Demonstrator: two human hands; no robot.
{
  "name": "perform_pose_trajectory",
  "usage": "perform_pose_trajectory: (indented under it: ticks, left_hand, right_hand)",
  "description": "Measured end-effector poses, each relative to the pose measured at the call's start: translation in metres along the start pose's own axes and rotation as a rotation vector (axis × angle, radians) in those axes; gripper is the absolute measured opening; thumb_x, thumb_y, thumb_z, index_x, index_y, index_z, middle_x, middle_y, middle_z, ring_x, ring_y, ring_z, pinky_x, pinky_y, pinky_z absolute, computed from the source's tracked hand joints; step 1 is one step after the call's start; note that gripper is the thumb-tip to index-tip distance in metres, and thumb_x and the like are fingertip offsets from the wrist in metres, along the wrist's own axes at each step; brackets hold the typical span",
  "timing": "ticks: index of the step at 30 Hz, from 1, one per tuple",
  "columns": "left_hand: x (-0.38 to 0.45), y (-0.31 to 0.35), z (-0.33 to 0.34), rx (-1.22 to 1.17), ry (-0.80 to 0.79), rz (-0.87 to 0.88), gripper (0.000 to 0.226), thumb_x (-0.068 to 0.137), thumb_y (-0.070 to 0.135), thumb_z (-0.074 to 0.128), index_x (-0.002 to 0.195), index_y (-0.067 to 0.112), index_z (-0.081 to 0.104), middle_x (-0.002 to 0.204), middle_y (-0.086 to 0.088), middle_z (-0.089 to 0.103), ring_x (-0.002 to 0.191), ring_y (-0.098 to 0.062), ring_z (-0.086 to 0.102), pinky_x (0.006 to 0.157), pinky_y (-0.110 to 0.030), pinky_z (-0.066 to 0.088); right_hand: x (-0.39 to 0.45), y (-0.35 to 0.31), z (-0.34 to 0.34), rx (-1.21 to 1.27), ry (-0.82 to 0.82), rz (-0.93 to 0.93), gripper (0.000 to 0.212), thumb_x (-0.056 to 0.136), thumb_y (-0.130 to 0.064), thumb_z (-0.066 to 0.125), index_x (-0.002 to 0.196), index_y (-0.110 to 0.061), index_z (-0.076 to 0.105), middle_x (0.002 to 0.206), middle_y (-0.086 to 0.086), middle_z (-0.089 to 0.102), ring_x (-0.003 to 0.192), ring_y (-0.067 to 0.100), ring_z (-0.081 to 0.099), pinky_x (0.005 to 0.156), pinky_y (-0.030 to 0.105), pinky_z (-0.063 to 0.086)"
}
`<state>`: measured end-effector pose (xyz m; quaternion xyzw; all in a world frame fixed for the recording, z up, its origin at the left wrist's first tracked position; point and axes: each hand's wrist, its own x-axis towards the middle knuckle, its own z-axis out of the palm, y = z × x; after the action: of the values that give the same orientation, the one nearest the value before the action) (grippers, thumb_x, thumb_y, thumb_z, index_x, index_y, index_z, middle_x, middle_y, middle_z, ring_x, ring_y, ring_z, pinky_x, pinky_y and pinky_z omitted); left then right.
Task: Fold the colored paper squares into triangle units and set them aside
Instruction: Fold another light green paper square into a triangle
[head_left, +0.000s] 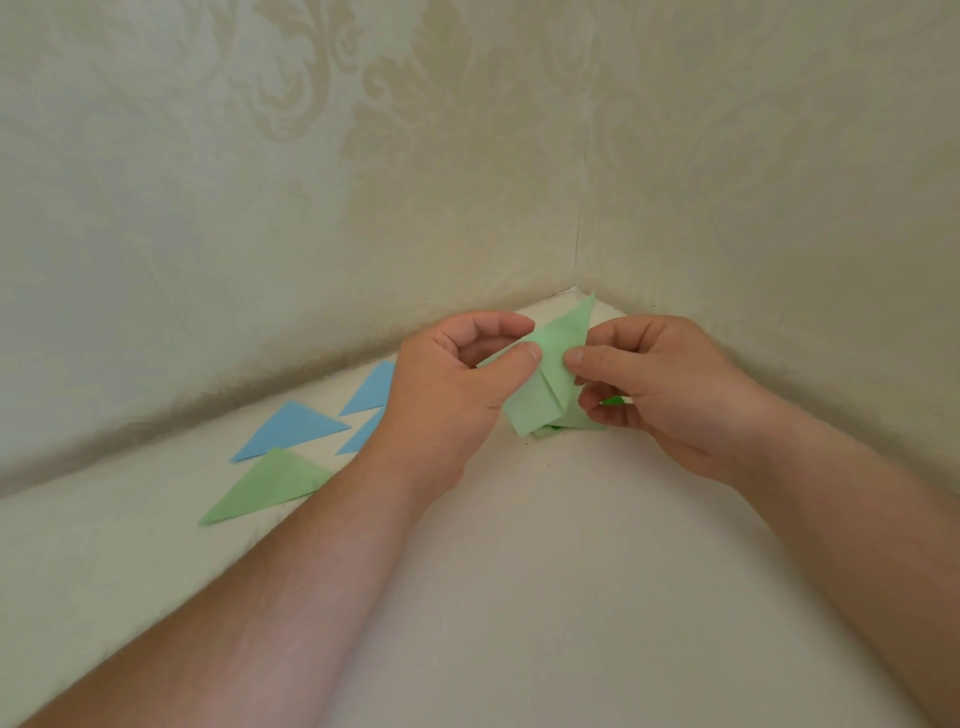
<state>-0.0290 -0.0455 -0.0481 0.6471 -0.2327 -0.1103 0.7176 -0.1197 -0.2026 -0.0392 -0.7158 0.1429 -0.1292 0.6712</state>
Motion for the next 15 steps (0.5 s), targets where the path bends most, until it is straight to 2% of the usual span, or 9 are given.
perform_pose_trajectory:
  ticks: [4,11,15]
  left_hand:
    - [0.0014,-0.0002,-0.0011,-0.013,0.016,-0.018,0.018,0.088,0.003,0.076,0.097,0.019,0.076,0.096,-0.008,0.079,0.086,-0.015,0.074,0.080,-0.027,0.057]
    - [0.0014,0.0004,-0.0013,-0.022,0.011,-0.044,0.015,0.089,0.004,0.076,0.097,0.018,0.077,0.094,-0.007,0.079,0.082,-0.013,0.072,0.073,-0.026,0.053]
    - [0.0011,0.0006,-0.0005,-0.022,0.003,-0.044,0.014,0.089,0.003,0.075,0.095,0.016,0.076,0.091,-0.006,0.079,0.079,-0.012,0.071,0.069,-0.023,0.051]
  right_hand:
    - [-0.0016,-0.0019,0.0000,0.014,0.008,0.001,0.016,0.093,-0.011,0.071,0.077,-0.014,0.070,0.072,-0.001,0.067,0.065,0.014,0.060,0.072,0.033,0.052]
    - [-0.0019,-0.0034,0.0010,0.048,-0.002,0.039,0.012,0.093,-0.010,0.070,0.081,-0.012,0.071,0.073,0.001,0.066,0.064,0.015,0.060,0.071,0.034,0.053]
    - [-0.0016,-0.0042,0.0004,0.041,0.026,0.027,0.020,0.091,-0.006,0.069,0.072,-0.014,0.068,0.070,0.002,0.064,0.064,0.015,0.060,0.070,0.033,0.052]
